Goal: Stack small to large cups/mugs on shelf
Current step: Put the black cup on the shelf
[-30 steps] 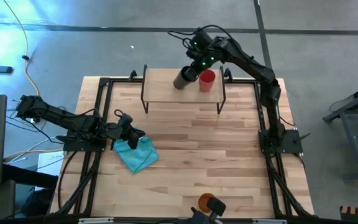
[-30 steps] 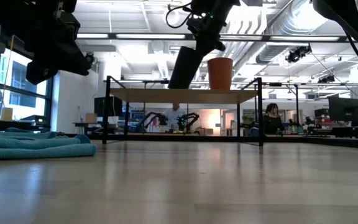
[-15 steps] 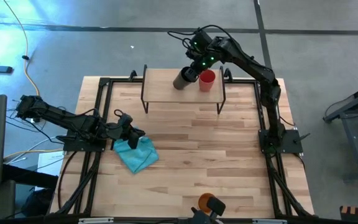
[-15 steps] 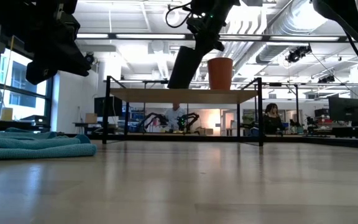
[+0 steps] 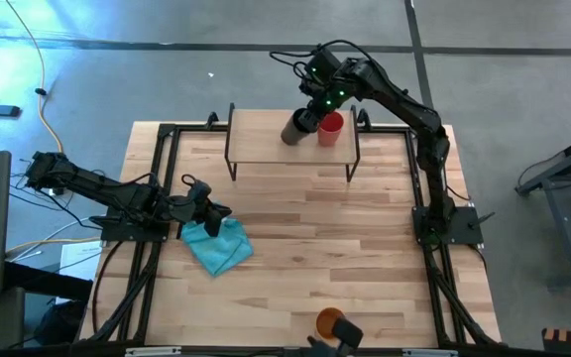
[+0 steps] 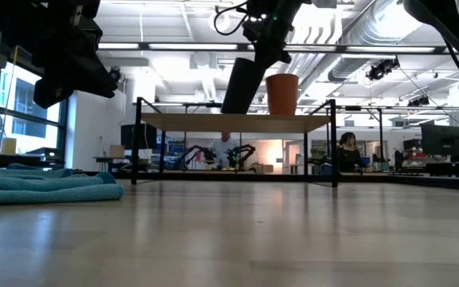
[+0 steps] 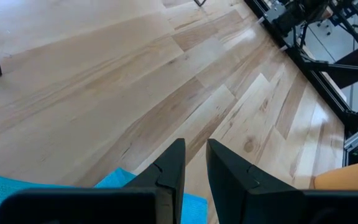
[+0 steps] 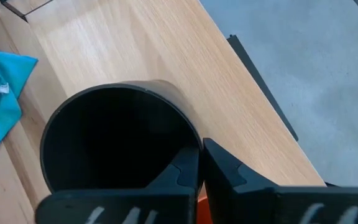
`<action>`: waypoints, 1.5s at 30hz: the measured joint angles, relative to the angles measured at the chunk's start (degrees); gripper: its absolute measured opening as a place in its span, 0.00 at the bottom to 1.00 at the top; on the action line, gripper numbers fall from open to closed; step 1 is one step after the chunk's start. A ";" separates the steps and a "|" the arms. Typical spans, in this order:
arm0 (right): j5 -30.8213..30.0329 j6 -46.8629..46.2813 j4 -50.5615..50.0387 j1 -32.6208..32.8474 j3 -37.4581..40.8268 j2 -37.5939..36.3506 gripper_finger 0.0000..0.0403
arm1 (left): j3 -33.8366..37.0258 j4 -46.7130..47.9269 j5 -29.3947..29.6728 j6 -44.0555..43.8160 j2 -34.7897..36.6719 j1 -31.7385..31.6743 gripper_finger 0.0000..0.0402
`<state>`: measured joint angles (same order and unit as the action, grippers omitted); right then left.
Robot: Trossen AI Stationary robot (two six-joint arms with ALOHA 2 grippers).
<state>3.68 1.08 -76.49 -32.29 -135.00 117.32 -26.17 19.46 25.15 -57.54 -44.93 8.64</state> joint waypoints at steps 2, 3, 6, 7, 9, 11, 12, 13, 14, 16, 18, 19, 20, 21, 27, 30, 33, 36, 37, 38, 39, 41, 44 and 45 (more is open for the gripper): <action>0.00 0.24 0.02 0.16 0.00 0.00 0.00 | 0.00 -0.01 0.30 -0.24 0.00 0.00 0.14; 0.06 0.33 0.01 0.21 0.00 0.00 0.00 | 0.00 0.00 0.54 -0.43 0.00 0.00 0.14; 0.85 0.45 0.27 0.42 0.00 0.00 0.00 | -0.01 -0.02 1.47 -1.17 0.00 0.00 0.14; 0.83 0.46 0.61 0.48 0.00 0.00 0.00 | 0.00 -0.02 1.51 -1.27 0.00 0.00 0.14; 0.84 0.46 1.01 0.48 0.00 0.00 0.00 | 0.00 -0.02 1.49 -1.33 0.00 0.00 0.14; 0.83 0.46 0.99 0.48 0.00 0.00 0.00 | 0.00 -0.02 1.47 -1.55 0.00 0.00 0.14; 0.83 0.46 1.03 0.48 0.00 0.00 0.00 | 0.00 -0.02 1.47 -1.75 0.00 0.00 0.14; 0.81 0.46 1.23 0.48 0.00 0.00 0.00 | 0.00 -0.02 1.47 -1.92 0.00 0.00 0.14; 0.81 0.46 1.66 0.48 0.00 0.00 0.00 | 0.00 -0.02 1.46 -2.13 0.00 0.00 0.14; 0.77 0.48 2.23 0.48 0.00 0.00 0.00 | 0.00 -0.02 1.44 -2.32 0.00 0.00 0.14; 0.60 0.48 2.23 0.46 0.00 0.00 0.00 | 0.00 -0.02 1.42 -2.34 0.00 0.00 0.14; 0.26 0.48 2.23 0.44 0.00 0.00 0.00 | 0.00 -0.02 1.41 -2.34 0.00 0.00 0.14; -0.18 0.49 2.29 0.44 0.00 0.00 0.00 | 0.00 -0.02 1.38 -2.34 0.00 0.00 0.14; -0.25 0.50 2.46 0.41 0.00 0.00 0.00 | 0.00 -0.02 1.33 -2.34 0.00 0.00 0.14; -0.24 0.48 2.91 0.41 0.00 0.00 0.00 | 0.00 -0.02 1.05 -2.36 0.00 0.00 0.14; -0.24 0.48 2.72 0.44 0.00 0.00 0.00 | 0.00 -0.02 1.05 -2.36 0.00 0.00 0.14; -0.24 0.48 2.13 0.41 0.00 0.00 0.00 | 0.00 -0.02 1.03 -2.36 0.00 0.00 0.14; -0.24 0.49 2.00 0.41 0.00 0.00 0.00 | -0.02 -0.02 1.03 -2.34 0.00 0.00 0.14; -0.24 0.48 1.99 0.41 0.00 0.00 0.00 | 0.00 -0.02 1.03 -2.34 0.00 0.00 0.14; -0.24 0.48 1.99 0.41 0.00 0.00 0.00 | 0.00 -0.02 1.03 -2.34 0.00 0.00 0.14; -0.24 0.48 1.99 0.41 0.00 0.00 0.00 | 0.00 -0.02 1.03 -2.34 0.00 0.00 0.14; -0.40 0.48 1.93 0.31 0.00 0.00 0.00 | 0.00 -0.02 1.02 -2.34 0.00 0.00 0.14; -0.49 0.47 1.64 0.01 0.00 0.00 0.00 | 0.00 0.00 0.78 -2.34 0.00 0.00 0.14; -0.50 0.44 1.50 -0.14 0.00 0.00 0.00 | 0.00 0.00 0.77 -2.34 0.00 0.00 0.14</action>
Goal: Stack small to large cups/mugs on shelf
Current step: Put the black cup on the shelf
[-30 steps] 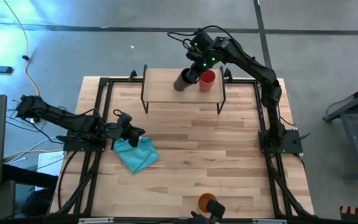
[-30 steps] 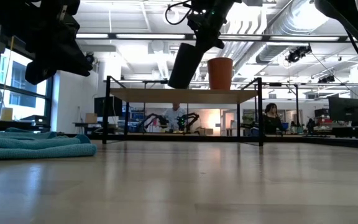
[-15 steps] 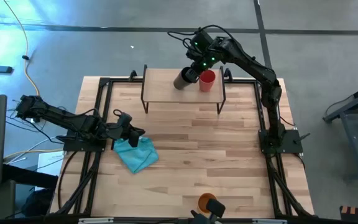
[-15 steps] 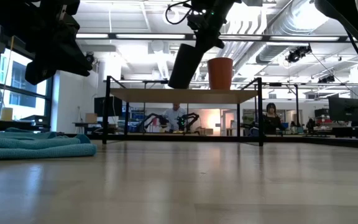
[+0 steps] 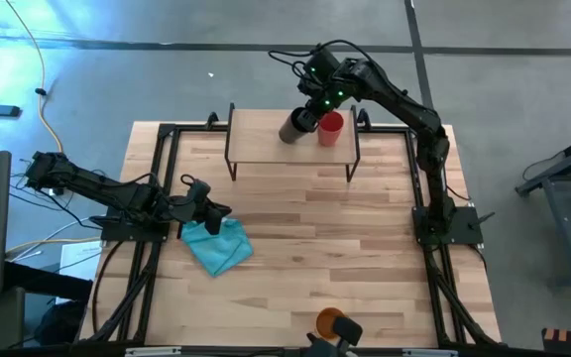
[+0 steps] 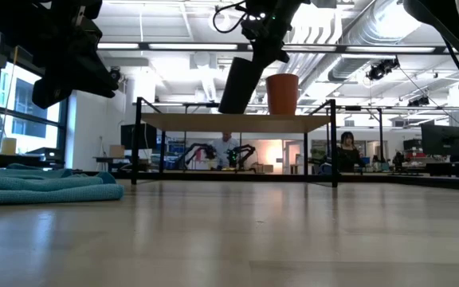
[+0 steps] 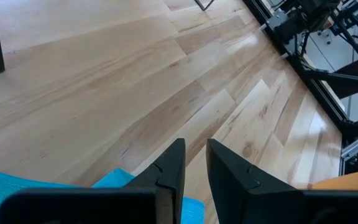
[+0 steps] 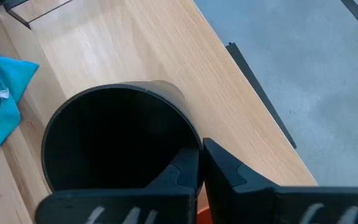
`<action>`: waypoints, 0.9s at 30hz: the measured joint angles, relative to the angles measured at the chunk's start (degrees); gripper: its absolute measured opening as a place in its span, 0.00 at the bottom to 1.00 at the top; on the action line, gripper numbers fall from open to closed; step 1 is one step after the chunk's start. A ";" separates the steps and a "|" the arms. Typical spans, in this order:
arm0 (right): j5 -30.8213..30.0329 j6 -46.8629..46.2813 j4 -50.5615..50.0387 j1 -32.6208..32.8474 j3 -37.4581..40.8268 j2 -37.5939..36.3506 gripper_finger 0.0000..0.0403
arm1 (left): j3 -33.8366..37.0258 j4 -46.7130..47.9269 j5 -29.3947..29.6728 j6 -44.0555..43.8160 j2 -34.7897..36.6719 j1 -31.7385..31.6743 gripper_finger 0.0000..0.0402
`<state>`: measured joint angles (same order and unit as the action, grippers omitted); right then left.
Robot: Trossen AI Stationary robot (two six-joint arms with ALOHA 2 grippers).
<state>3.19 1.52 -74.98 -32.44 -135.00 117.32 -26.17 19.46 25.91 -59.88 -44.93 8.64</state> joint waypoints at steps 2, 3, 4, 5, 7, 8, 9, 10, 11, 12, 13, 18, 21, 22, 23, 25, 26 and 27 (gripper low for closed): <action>-0.05 -0.02 -0.42 -0.30 0.00 0.00 0.00 | 0.00 0.00 -0.13 -0.02 0.00 0.00 0.14; -0.07 -0.04 -0.67 -0.36 0.00 0.00 0.00 | -0.02 0.00 -0.43 0.00 0.00 0.00 0.14; -0.09 -0.04 -0.72 -0.46 0.00 0.00 0.00 | 0.00 0.00 -0.56 0.00 0.00 0.00 0.14; -0.09 -0.04 -0.68 -0.51 0.00 0.00 0.00 | 0.00 0.00 -0.71 0.00 0.00 0.00 0.14; -0.14 -0.03 -0.67 -0.51 0.00 0.00 0.00 | 0.00 0.00 -0.83 0.00 0.00 0.00 0.14; -0.12 -0.02 -0.67 -0.49 0.00 0.00 0.00 | 0.00 0.00 -0.83 0.00 0.00 0.01 0.14; -0.12 0.00 -0.67 -0.49 0.00 0.00 0.00 | 0.00 0.00 -0.83 0.00 0.00 0.00 0.14; -0.11 0.00 -0.67 -0.49 0.00 0.00 0.00 | 0.00 0.00 -0.83 0.00 0.00 0.00 0.14; -0.09 0.00 -0.67 -0.47 0.00 -0.02 0.00 | 0.00 0.00 -0.83 0.00 0.00 0.00 0.14; -0.07 -0.02 -0.67 -0.47 0.00 -0.02 0.00 | 0.00 0.00 -0.83 0.00 0.00 0.00 0.14; -0.03 -0.01 -0.67 -0.47 0.00 -0.02 0.00 | 0.00 0.00 -0.83 0.00 0.00 0.00 0.14; 0.37 0.00 -0.67 -0.47 0.00 -0.02 0.00 | 0.00 0.02 -0.83 0.00 0.00 0.00 0.14; 0.39 0.00 -0.68 -0.47 0.00 -0.02 0.00 | 0.00 0.06 -0.83 0.02 0.00 0.02 0.14; 0.41 0.00 -0.72 -0.47 0.00 -0.02 0.00 | 0.00 0.08 -0.83 0.02 0.00 0.00 0.14; 0.41 0.00 -0.86 -0.47 0.00 -0.02 0.00 | 0.00 0.09 -0.83 0.00 0.00 0.00 0.14; 0.43 0.00 -1.15 -0.47 0.00 -0.02 0.00 | -0.01 0.11 -0.83 0.02 0.00 0.00 0.14; 0.48 0.00 -1.09 -0.47 0.00 -0.02 0.00 | -0.01 0.12 -0.83 0.05 0.00 0.00 0.14; 0.61 0.00 -1.09 -0.47 0.00 -0.02 0.00 | 0.00 0.13 -0.83 0.09 0.00 0.00 0.14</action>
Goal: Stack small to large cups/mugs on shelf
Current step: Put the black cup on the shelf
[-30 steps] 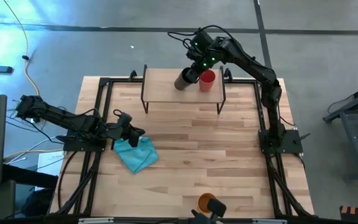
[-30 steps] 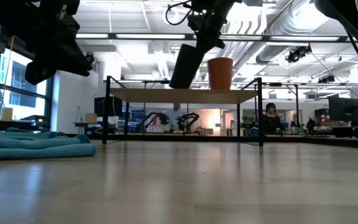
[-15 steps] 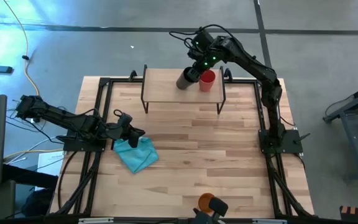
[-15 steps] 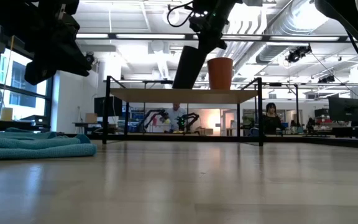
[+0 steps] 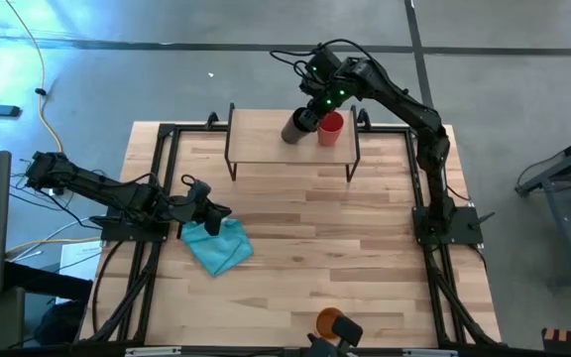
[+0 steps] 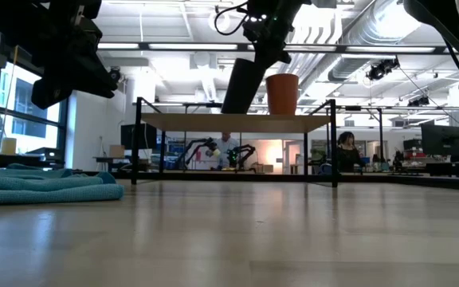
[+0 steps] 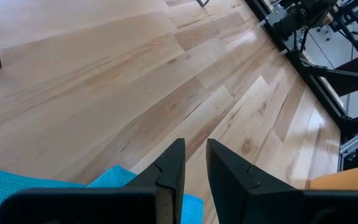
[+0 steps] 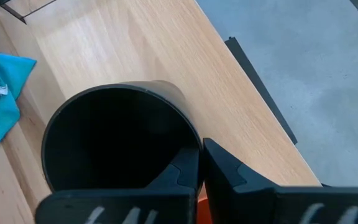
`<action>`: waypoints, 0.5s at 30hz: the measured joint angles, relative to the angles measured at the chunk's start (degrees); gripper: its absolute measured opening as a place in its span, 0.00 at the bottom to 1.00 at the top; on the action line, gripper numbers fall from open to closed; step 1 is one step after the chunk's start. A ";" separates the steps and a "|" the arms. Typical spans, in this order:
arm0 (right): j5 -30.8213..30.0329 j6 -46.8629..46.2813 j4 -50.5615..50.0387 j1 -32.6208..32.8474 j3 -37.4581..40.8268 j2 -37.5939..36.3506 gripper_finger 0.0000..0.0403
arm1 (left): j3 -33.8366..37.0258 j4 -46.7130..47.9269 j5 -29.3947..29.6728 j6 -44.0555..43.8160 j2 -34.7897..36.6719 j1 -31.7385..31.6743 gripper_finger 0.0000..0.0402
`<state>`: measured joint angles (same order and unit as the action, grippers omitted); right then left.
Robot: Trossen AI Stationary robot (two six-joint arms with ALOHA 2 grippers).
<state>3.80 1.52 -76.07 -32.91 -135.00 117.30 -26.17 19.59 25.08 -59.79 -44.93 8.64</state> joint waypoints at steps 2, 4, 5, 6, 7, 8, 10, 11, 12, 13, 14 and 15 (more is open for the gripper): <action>0.35 -0.15 0.00 0.00 0.00 0.00 0.00 | 0.00 0.00 0.00 0.02 0.00 0.02 0.14; 0.40 -0.15 0.00 0.00 0.00 0.00 0.01 | 0.00 0.02 0.00 0.12 0.00 0.00 0.14; 0.59 -0.15 0.00 0.00 0.00 0.00 0.01 | 0.00 0.04 0.00 0.13 0.00 0.00 0.14; 0.77 -0.16 0.00 0.00 0.00 0.00 0.02 | 0.00 0.05 0.00 0.13 0.00 0.00 0.14; 0.79 -0.16 0.00 0.00 0.00 0.00 0.02 | 0.00 0.07 0.00 0.13 0.00 0.00 0.14; 0.78 -0.17 0.00 0.00 0.00 0.00 0.03 | 0.00 0.07 0.00 0.13 0.00 0.00 0.14; 0.80 -0.17 0.01 0.00 0.00 0.00 0.04 | 0.00 0.09 0.00 0.13 0.00 0.00 0.14; 0.79 -0.17 0.02 0.00 0.00 0.00 0.05 | 0.00 0.07 0.00 0.13 0.00 0.00 0.14; 0.78 -0.17 0.02 0.00 0.00 0.00 0.05 | 0.00 0.07 0.00 0.13 0.00 0.00 0.14; 0.78 -0.17 0.02 0.00 0.00 0.00 0.06 | 0.00 0.08 0.00 0.13 0.00 0.01 0.14; 0.78 -0.17 0.02 0.00 0.00 0.00 0.06 | 0.00 0.07 0.00 0.13 0.00 0.01 0.14; 0.78 -0.17 0.02 0.00 0.00 0.00 0.07 | 0.00 0.08 0.00 0.13 0.00 0.00 0.14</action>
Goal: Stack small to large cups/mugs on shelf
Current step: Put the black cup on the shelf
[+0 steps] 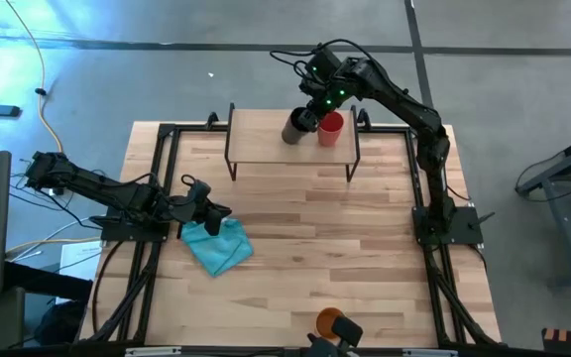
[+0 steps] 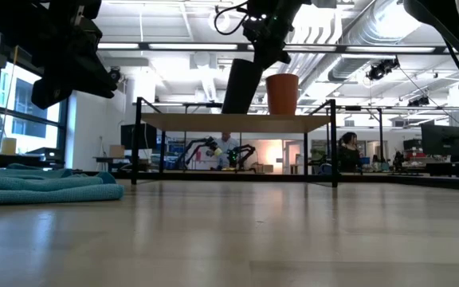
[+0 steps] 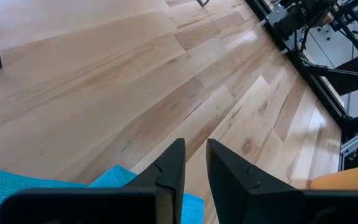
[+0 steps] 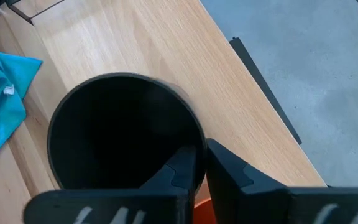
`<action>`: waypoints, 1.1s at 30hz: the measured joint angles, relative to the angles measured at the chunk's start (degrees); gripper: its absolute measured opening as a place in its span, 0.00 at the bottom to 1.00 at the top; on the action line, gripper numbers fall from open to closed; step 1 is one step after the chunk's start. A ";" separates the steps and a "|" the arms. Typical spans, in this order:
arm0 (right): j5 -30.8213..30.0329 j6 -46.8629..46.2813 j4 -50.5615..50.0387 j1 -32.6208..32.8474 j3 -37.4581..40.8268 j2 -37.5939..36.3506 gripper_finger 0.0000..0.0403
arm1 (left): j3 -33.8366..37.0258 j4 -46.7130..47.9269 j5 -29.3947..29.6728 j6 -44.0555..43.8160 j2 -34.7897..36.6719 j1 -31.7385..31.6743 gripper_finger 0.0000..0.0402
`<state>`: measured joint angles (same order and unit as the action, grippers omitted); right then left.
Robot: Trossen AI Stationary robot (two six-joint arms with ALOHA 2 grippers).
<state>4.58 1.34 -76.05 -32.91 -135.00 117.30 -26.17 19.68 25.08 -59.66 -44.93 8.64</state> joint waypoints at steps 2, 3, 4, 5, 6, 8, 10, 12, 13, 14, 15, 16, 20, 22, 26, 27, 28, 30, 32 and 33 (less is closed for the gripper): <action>0.00 0.00 0.00 0.00 0.00 0.00 0.07 | 0.00 -0.01 0.00 0.00 0.00 0.00 0.14; 0.06 0.00 0.00 0.00 0.00 0.00 0.07 | 0.00 0.01 0.00 0.00 0.00 0.00 0.14; 0.14 0.00 0.00 0.00 0.00 0.00 0.07 | 0.00 -0.01 0.02 0.00 0.00 0.00 0.14; 0.17 0.00 0.00 0.00 0.00 0.00 0.07 | -0.01 0.00 0.00 0.00 0.00 0.00 0.14; 0.17 0.00 0.00 0.00 0.00 0.00 0.07 | -0.01 -0.01 0.02 0.00 0.00 0.00 0.14; 0.20 0.00 0.00 0.00 0.00 0.00 0.07 | 0.00 -0.01 0.02 0.00 0.00 0.00 0.14; 0.20 0.04 0.02 0.00 0.00 0.00 0.07 | 0.00 0.01 0.02 0.00 0.00 0.02 0.14; 0.20 0.04 0.02 0.00 0.00 0.00 0.07 | 0.00 -0.01 0.02 0.00 0.00 0.00 0.14; 0.20 0.02 0.02 0.00 0.00 0.00 0.07 | 0.00 -0.01 0.02 0.01 0.00 0.00 0.14; 0.20 0.04 0.02 -0.07 0.00 0.00 0.07 | 0.00 -0.01 0.02 0.01 0.00 0.01 0.14; 0.20 0.06 0.02 -0.07 0.00 -0.01 0.07 | 0.00 -0.01 0.02 0.00 0.00 0.01 0.14; 0.20 0.07 0.02 -0.07 0.00 0.00 0.07 | 0.00 0.00 0.02 0.02 0.00 0.00 0.14; 0.20 0.51 0.15 -0.07 0.00 0.00 0.07 | 0.00 -0.01 0.02 0.00 0.00 0.01 0.14; 0.20 0.63 0.64 -0.07 0.00 0.00 0.06 | 0.00 -0.01 0.02 0.00 0.00 0.00 0.14; 0.28 0.77 0.69 -0.07 0.00 0.00 0.02 | -0.01 -0.01 0.02 0.00 0.00 0.02 0.14; 0.53 1.12 0.61 -0.07 0.00 0.00 0.01 | 0.00 -0.01 0.02 0.00 0.00 0.00 0.14; 0.68 1.24 0.55 -0.07 0.00 0.00 0.01 | 0.00 -0.01 0.02 0.00 0.00 0.01 0.14; 0.68 1.25 0.36 -0.07 0.00 -0.01 0.01 | 0.00 -0.01 0.04 0.00 0.00 0.02 0.14; 0.70 1.29 -0.09 -0.07 0.00 -0.02 0.01 | 0.00 -0.01 0.08 0.00 0.00 0.00 0.14; 0.75 1.46 -0.27 -0.09 0.00 -0.04 0.01 | 0.00 0.01 0.24 0.00 0.00 0.02 0.14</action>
<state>5.33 2.80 -76.33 -32.99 -135.00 117.25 -26.17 19.68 25.32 -59.66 -44.93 8.67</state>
